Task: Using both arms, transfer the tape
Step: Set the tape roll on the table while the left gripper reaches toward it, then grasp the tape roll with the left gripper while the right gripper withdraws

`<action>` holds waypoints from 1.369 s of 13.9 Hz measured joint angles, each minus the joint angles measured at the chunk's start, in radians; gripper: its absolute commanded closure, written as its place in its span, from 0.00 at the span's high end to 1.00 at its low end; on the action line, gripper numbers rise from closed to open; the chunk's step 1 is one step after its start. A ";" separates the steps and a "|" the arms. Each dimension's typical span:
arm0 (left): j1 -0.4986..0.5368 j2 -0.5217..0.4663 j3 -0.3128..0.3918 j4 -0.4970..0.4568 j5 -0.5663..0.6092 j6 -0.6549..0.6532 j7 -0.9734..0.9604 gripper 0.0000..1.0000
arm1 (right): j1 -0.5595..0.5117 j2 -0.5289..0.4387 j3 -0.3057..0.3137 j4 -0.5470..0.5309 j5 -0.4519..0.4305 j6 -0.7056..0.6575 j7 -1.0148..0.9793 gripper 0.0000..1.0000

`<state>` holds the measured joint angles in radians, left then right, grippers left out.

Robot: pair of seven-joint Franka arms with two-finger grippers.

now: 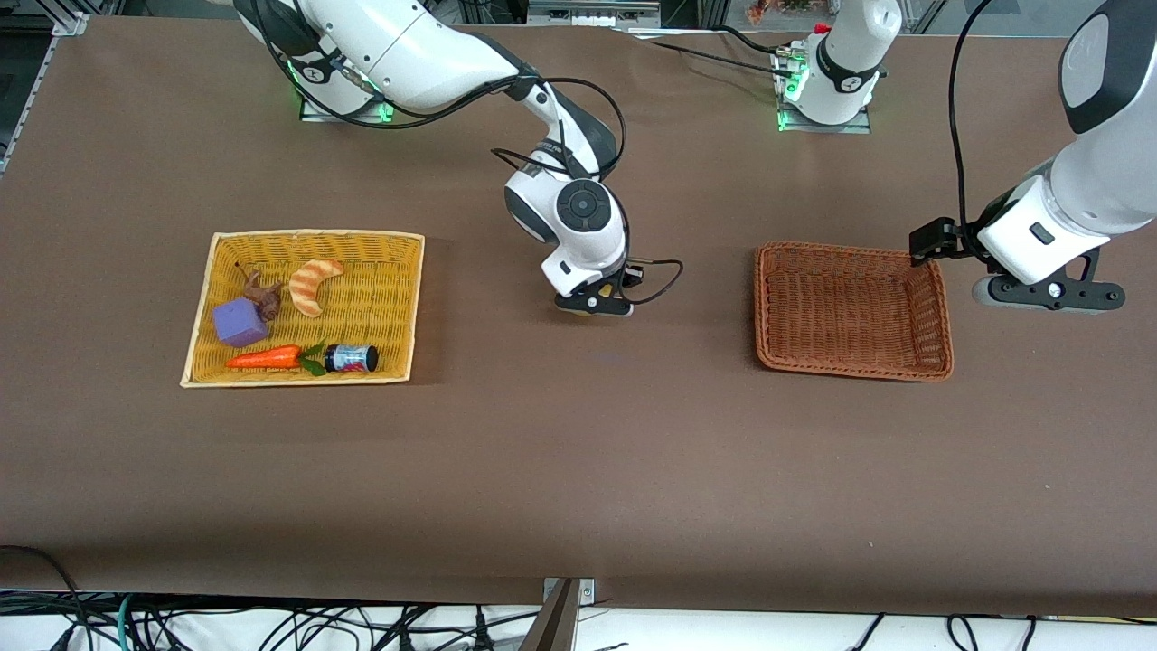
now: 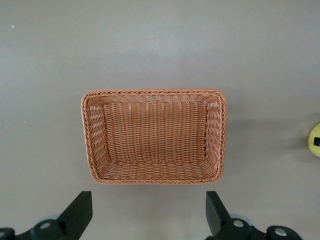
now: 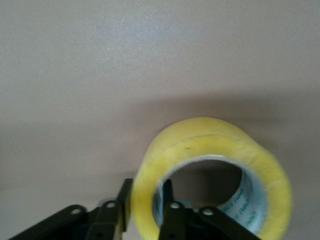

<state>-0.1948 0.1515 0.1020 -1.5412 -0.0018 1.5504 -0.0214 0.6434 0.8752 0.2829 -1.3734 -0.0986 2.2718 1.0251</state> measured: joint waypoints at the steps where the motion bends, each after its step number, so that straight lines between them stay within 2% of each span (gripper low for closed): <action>1: 0.000 0.000 0.000 0.000 0.000 0.000 0.000 1.00 | 0.004 0.000 0.000 0.005 -0.009 0.002 0.000 1.00; 4: 0.000 0.001 0.000 0.000 -0.002 0.000 0.000 1.00 | 0.017 -0.005 0.001 0.037 -0.056 -0.010 0.000 1.00; 7: 0.001 0.004 -0.021 -0.002 -0.037 0.000 -0.001 1.00 | 0.014 -0.045 -0.008 0.166 -0.071 -0.204 -0.029 1.00; 10: -0.001 0.017 -0.104 -0.004 -0.042 0.015 -0.084 1.00 | -0.041 -0.161 -0.061 0.233 -0.071 -0.385 -0.223 1.00; 12: -0.003 0.036 -0.184 -0.019 -0.043 0.058 -0.193 1.00 | -0.135 -0.230 -0.090 0.234 -0.070 -0.496 -0.373 1.00; 14: -0.007 0.054 -0.280 -0.064 -0.043 0.147 -0.348 1.00 | -0.261 -0.276 -0.096 0.234 -0.058 -0.585 -0.544 1.00; 16: -0.021 0.075 -0.367 -0.126 -0.043 0.264 -0.504 1.00 | -0.370 -0.316 -0.101 0.235 -0.041 -0.690 -0.631 1.00; 19: -0.047 0.108 -0.449 -0.248 -0.043 0.497 -0.625 1.00 | -0.479 -0.390 -0.114 0.236 -0.034 -0.805 -0.710 1.00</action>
<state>-0.2419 0.2600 -0.3467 -1.7887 -0.0447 2.0472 -0.6469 0.1644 0.4850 0.1685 -1.1378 -0.1323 1.4668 0.3148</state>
